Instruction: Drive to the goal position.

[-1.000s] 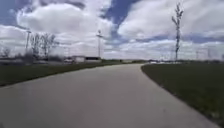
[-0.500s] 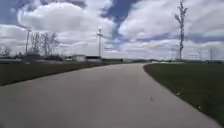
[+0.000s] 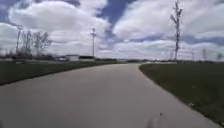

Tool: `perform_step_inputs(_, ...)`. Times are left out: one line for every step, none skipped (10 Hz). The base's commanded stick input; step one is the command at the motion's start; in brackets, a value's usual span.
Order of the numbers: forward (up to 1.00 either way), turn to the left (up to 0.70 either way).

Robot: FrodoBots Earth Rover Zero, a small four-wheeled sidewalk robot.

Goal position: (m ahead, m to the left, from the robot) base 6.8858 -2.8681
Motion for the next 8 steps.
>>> perform_step_inputs(1.0,-0.27)
perform_step_inputs(1.0,-0.19)
perform_step_inputs(1.0,-0.06)
perform_step_inputs(1.0,0.0)
perform_step_inputs(1.0,0.0)
perform_step_inputs(1.0,0.0)
perform_step_inputs(1.0,0.0)
perform_step_inputs(1.0,0.0)
